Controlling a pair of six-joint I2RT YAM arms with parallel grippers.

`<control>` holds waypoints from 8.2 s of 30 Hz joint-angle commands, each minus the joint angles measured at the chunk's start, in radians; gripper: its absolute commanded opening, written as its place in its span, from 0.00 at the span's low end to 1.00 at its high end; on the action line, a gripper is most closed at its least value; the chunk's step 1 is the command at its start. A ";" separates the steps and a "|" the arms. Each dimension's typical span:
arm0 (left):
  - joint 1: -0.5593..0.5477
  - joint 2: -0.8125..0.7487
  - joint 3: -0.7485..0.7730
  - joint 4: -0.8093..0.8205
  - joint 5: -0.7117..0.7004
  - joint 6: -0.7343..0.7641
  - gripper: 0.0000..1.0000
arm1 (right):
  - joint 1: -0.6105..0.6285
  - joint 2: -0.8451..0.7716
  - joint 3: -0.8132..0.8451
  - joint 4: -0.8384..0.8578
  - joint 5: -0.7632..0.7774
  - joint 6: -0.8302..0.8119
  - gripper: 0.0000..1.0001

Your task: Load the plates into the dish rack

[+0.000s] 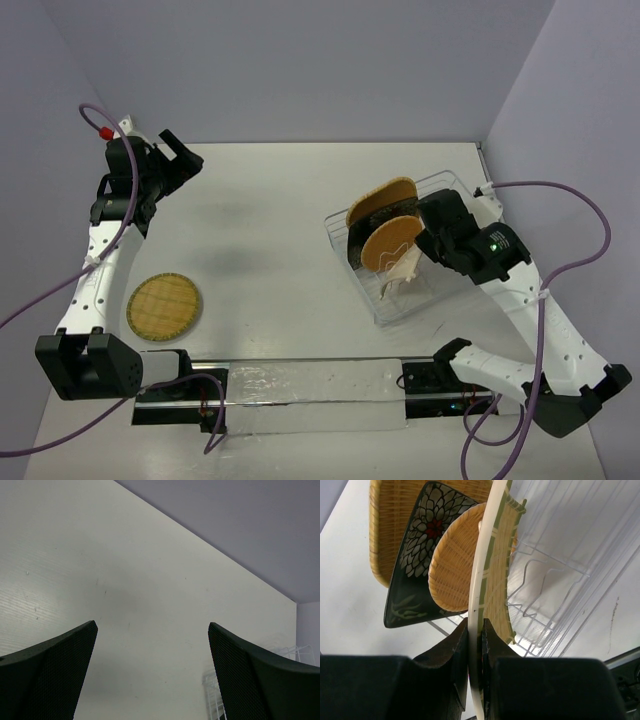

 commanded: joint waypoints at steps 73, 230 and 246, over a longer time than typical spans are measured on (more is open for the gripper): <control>0.013 0.080 0.027 0.040 0.025 0.047 0.99 | -0.085 0.002 0.045 0.193 -0.073 -0.009 0.00; 0.197 0.498 0.573 0.098 0.100 0.282 0.99 | 0.096 0.326 0.420 -0.166 0.227 0.386 0.00; 0.209 0.510 0.562 0.111 0.115 0.277 0.99 | 0.075 0.403 0.398 -0.176 0.223 0.354 0.00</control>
